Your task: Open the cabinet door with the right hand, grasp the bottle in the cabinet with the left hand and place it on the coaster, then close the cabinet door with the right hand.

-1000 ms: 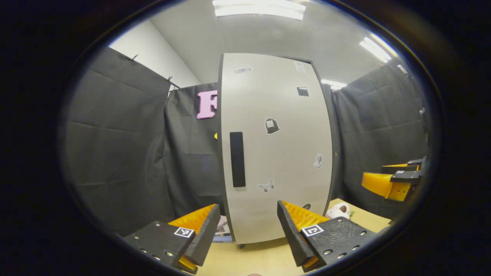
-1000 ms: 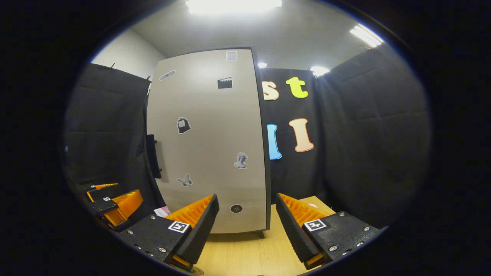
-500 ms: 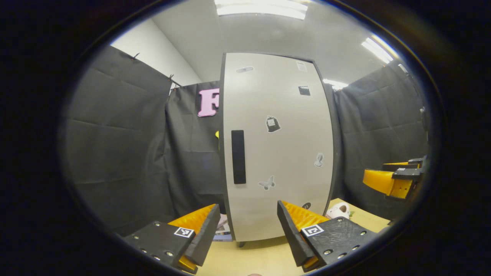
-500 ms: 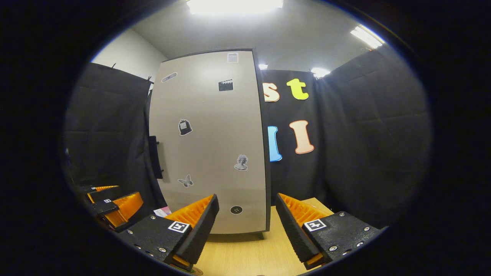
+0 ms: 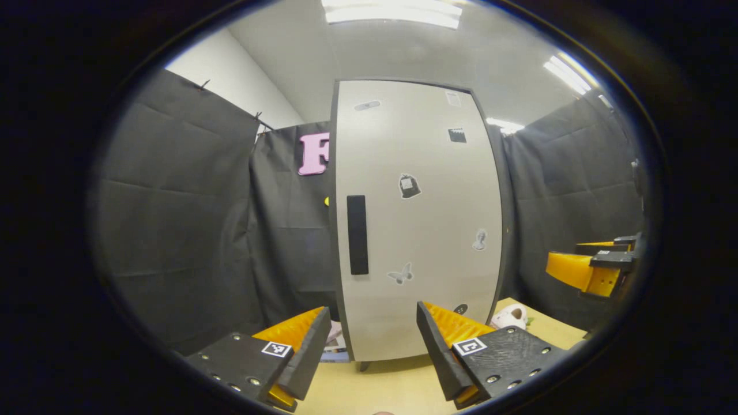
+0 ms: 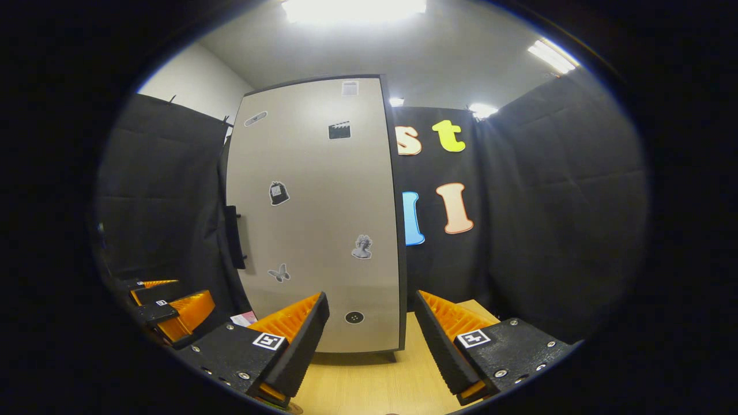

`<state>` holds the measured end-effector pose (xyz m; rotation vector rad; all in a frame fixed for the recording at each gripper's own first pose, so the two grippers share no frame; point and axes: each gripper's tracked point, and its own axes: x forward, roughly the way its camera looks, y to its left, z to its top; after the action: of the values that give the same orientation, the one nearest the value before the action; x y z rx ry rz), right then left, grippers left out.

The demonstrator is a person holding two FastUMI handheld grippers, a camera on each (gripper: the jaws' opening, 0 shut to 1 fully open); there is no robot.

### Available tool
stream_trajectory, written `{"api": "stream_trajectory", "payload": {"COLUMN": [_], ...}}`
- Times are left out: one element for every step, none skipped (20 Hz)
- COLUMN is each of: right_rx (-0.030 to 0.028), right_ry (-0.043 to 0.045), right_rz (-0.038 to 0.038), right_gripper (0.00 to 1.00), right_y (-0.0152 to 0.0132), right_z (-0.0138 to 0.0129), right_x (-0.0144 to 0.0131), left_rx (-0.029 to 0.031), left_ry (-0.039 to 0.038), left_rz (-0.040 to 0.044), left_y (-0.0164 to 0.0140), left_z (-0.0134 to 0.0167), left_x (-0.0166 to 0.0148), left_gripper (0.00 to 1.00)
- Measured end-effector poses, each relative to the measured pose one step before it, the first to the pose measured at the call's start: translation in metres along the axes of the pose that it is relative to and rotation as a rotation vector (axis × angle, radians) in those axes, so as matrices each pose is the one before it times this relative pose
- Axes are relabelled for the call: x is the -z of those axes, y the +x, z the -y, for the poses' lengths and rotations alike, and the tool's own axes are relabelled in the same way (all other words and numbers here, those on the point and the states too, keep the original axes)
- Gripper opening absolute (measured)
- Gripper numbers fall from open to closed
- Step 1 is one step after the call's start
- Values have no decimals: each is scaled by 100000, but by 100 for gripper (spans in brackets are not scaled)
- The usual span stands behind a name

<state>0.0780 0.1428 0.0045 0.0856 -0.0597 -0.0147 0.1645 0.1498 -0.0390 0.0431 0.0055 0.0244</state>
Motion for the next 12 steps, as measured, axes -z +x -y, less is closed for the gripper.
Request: {"api": "stream_trajectory", "payload": {"right_rx": [-279,-360,-494,-533,-504,-647,-435,-523,-850,-461,-233,19], "right_ry": [-102,-222,-171,24,34,15,-225,-134,67,-80,-514,-768], "right_rz": [217,338,274,300,-10,111,232,297,379,403,313,377], "right_gripper": [93,93,93,93,93,93,93,93,93,93,93,92], "right_y": [19,58,65,43,163,101,118,-17,65,33,88,-23], "right_z": [40,-30,19,-22,-12,-36,-64,-28,-126,-12,34,83], "right_x": [-53,-93,-109,-104,32,-60,-73,-125,-102,-170,-90,-49], "left_rx": [-187,-32,-90,-221,108,73,-131,119,-275,-54,439,29], "left_ry": [153,100,155,267,103,-46,-110,-500,-764,-1248,-1643,-1066], "left_rz": [131,180,279,275,368,329,16,-126,-15,70,-5,-331], "left_y": [11,15,59,-22,63,35,65,-95,-21,43,32,82], "left_z": [27,66,-13,-43,8,83,-29,84,58,73,200,-9], "left_x": [-129,-64,-92,-216,-104,-32,-43,163,-95,-11,29,116], "left_gripper": [85,85,85,85,86,86,85,85,85,85,85,86]}}
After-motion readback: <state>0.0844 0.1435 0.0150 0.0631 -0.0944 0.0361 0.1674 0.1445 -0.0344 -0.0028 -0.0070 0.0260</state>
